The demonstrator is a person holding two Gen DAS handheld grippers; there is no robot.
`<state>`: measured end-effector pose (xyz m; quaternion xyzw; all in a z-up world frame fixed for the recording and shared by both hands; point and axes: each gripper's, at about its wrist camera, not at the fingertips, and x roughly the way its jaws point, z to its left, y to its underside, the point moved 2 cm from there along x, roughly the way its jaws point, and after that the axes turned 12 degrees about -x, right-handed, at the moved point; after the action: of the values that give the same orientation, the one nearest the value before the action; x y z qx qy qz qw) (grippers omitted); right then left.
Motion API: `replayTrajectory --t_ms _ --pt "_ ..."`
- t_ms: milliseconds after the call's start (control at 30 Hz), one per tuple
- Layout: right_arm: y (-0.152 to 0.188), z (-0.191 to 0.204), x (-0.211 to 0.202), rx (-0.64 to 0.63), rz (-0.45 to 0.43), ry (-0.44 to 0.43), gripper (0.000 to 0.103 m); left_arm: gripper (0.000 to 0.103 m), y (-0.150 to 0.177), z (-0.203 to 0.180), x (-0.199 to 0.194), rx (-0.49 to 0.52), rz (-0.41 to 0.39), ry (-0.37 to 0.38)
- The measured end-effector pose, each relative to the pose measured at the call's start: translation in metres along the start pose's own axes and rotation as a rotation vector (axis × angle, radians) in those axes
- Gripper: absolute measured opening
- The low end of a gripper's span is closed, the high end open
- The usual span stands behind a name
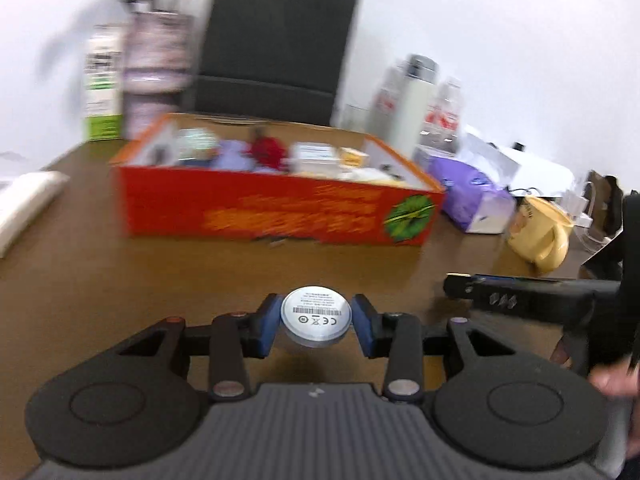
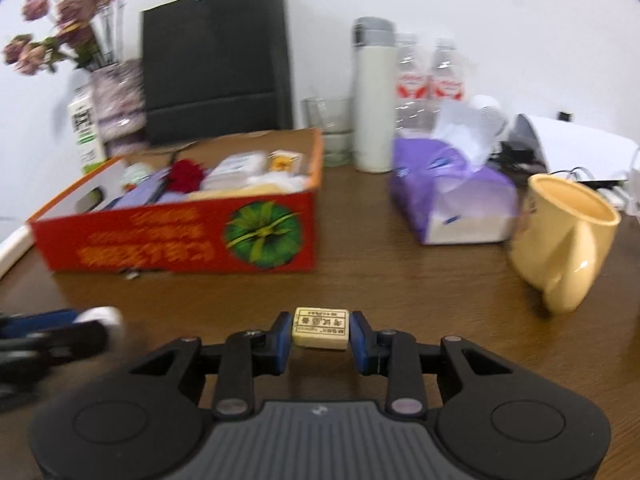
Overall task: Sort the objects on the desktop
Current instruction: 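Grasp the labeled white round lid with the left tool while the right tool grasps the yellow block, then carry the labeled lid and yellow block into the cardboard box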
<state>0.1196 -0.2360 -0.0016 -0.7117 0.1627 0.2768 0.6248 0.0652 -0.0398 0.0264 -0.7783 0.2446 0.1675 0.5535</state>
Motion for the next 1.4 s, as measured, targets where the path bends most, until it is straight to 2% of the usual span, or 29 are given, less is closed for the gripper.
replayTrajectory --t_ms 100,200,300,367,533,667,800,967,1067,1133,1233,1333,1400 --pt "0.011 0.029 -0.017 0.004 0.023 -0.067 0.03 0.04 0.011 0.03 -0.03 -0.033 0.014 -0.036" --pt "0.022 0.061 -0.049 0.0 -0.003 -0.085 0.03 0.04 0.02 0.046 -0.057 -0.063 0.022 -0.016" --pt "0.039 0.084 -0.083 0.07 -0.006 -0.166 0.03 0.04 0.03 0.051 -0.092 -0.051 -0.019 0.024" --pt "0.047 0.098 -0.101 0.053 -0.001 -0.192 0.03 0.04 0.032 0.053 -0.109 -0.05 -0.046 0.044" --pt "0.056 0.117 -0.143 0.009 -0.025 -0.158 0.03 0.04 0.032 0.05 -0.137 -0.059 -0.097 0.068" --pt "0.046 0.112 -0.171 -0.016 -0.089 -0.122 0.03 0.04 0.013 0.048 -0.152 -0.087 -0.132 0.081" --pt "0.01 0.085 -0.184 0.012 -0.166 -0.116 0.03 0.04 -0.036 0.044 -0.147 -0.088 -0.15 0.104" --pt "-0.076 0.053 -0.165 0.015 -0.269 -0.081 0.03 0.04 -0.124 0.034 -0.115 -0.084 -0.151 0.142" --pt "-0.128 0.041 -0.132 0.008 -0.248 -0.095 0.03 0.041 -0.167 0.023 -0.078 -0.062 -0.123 0.178" --pt "-0.158 0.036 -0.096 -0.008 -0.207 -0.097 0.03 0.04 -0.188 0.016 -0.039 -0.059 -0.073 0.184" --pt "-0.188 0.03 -0.031 -0.016 -0.101 -0.101 0.03 0.041 -0.201 0.003 0.035 0.009 0.042 0.195" --pt "-0.195 0.026 0.041 -0.021 0.034 -0.11 0.03 0.041 -0.199 0.0 0.111 0.04 0.14 0.102" --pt "-0.192 0.025 0.083 -0.015 0.087 -0.096 0.03 0.04 -0.195 0.006 0.152 0.015 0.192 0.074"
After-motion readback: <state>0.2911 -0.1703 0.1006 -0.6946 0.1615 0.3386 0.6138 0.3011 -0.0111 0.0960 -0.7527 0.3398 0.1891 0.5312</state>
